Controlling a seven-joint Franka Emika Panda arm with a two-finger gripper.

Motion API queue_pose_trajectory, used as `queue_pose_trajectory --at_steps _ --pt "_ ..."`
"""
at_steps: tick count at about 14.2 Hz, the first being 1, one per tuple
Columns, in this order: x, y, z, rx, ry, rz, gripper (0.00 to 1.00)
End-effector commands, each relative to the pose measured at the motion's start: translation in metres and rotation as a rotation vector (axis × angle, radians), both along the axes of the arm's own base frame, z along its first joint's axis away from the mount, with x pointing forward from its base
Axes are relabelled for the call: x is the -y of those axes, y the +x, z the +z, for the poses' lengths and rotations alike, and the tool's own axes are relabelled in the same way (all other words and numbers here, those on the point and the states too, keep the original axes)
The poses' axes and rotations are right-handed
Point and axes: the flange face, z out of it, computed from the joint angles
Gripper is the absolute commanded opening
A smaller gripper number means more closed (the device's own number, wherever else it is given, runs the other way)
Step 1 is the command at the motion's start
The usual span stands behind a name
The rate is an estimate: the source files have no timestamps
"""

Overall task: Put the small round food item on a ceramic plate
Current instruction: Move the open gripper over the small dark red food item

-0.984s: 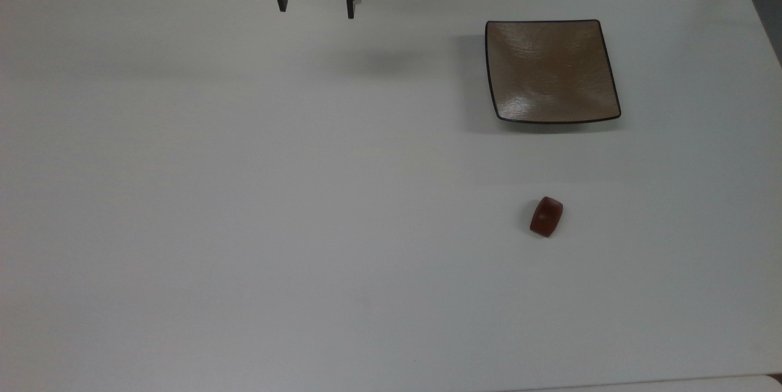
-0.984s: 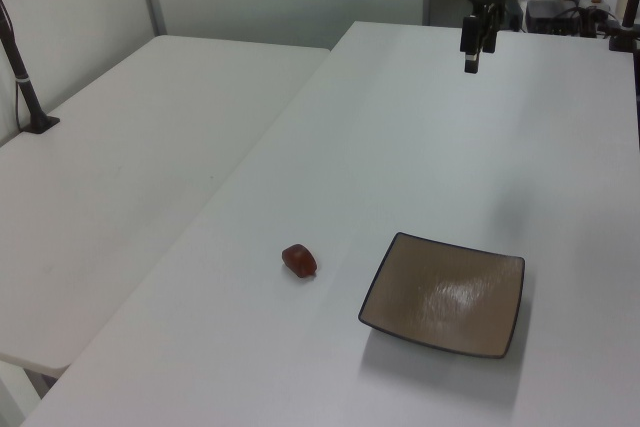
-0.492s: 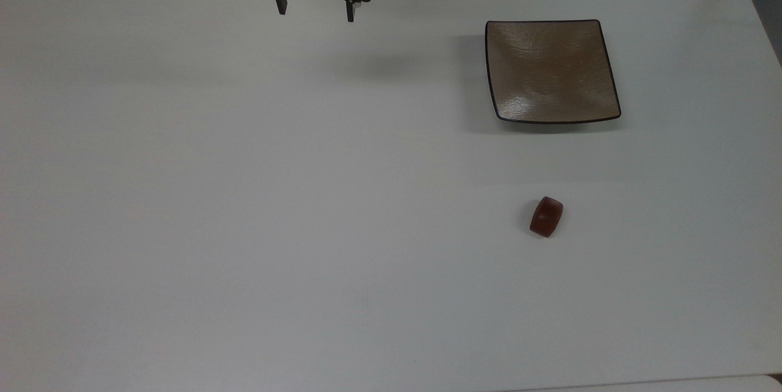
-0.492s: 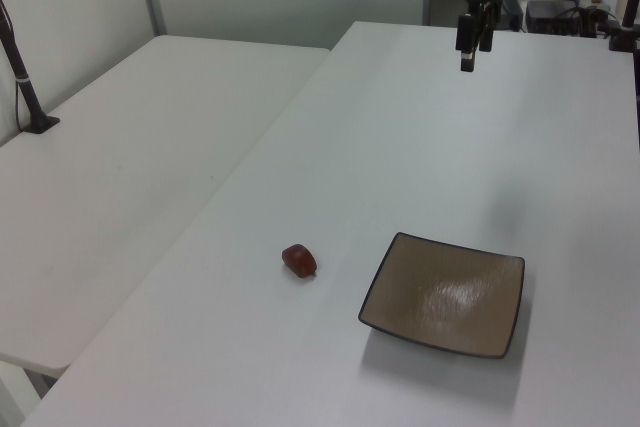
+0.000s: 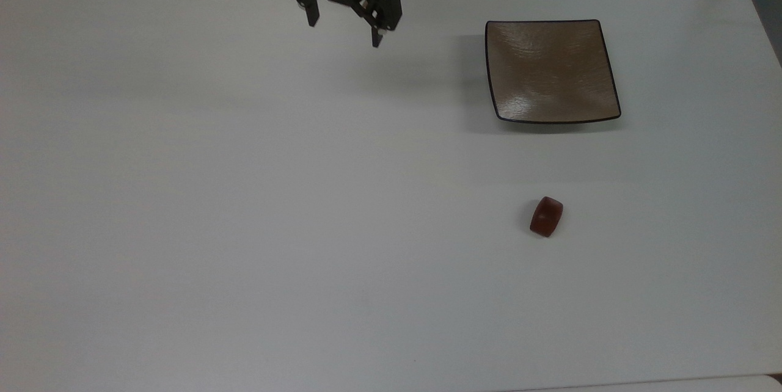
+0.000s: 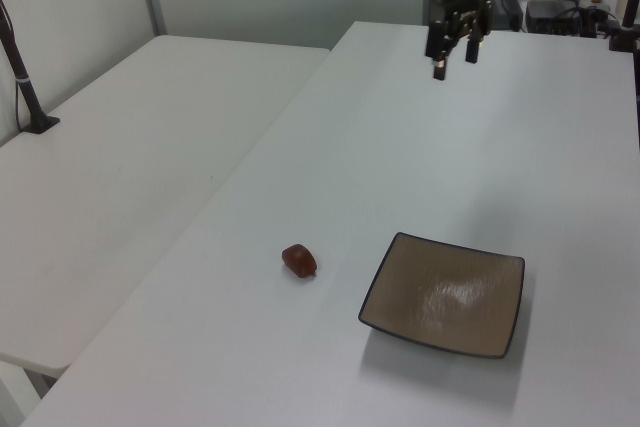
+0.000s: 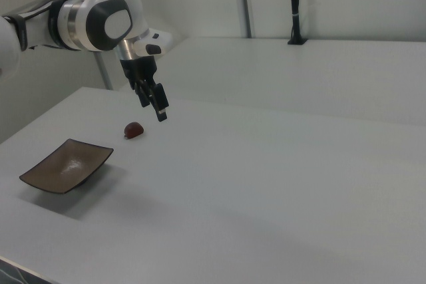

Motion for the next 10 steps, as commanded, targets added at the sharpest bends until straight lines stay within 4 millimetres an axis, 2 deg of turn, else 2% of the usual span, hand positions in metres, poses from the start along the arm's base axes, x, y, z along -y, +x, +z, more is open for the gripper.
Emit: queue_pose_trajectory --at_steps 1,4,5,6,7,9,10 --pt "-0.035 0.024 -0.009 0.096 0.042 -0.145 1.00" --pt "-0.069 0.035 -0.030 0.134 0.056 -0.172 1.00" --pt "-0.088 0.045 -0.036 0.150 0.065 -0.167 1.00" --pt "-0.104 0.058 -0.055 0.140 0.064 -0.163 1.00" --pt "-0.114 0.074 -0.064 0.148 0.064 -0.180 1.00" --pt "-0.126 0.089 -0.078 0.151 0.069 -0.204 1.00" --pt "-0.140 0.097 -0.085 0.154 0.083 -0.203 1.00"
